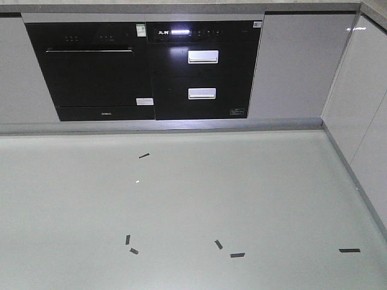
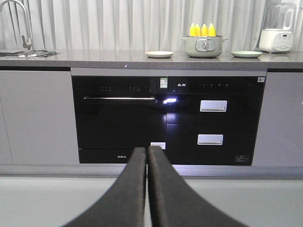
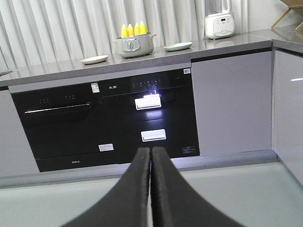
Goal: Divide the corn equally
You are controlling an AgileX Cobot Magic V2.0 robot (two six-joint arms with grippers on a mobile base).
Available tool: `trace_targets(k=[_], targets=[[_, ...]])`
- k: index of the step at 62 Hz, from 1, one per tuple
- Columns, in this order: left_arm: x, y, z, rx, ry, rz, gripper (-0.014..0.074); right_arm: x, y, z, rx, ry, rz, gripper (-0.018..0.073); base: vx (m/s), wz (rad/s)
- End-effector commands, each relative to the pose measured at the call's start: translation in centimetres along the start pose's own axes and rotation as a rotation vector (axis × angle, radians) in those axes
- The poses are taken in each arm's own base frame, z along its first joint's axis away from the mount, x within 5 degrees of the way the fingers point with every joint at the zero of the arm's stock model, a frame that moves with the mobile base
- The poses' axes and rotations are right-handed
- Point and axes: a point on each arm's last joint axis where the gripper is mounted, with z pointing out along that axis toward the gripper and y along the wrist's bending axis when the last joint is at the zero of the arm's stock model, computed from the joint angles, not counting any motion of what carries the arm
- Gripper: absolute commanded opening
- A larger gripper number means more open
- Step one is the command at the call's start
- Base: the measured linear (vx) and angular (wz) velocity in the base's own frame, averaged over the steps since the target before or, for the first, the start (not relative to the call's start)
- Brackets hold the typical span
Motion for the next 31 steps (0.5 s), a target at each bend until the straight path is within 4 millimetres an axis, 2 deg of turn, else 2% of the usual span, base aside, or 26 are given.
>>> trace_targets(k=[1,31], targets=[[-0.64,0.00,-0.15,0.002,-0.087,-0.002,-0.0006,-0.46,0.19,-0.03,-0.024,-0.072,-0.008,-0.0001,0.00,0.00],[-0.64,0.00,-0.15,0.002,-0.087,-0.002,-0.0006,-0.46,0.19,-0.03,-0.024,-0.072,-0.008,-0.0001,0.00,0.00]])
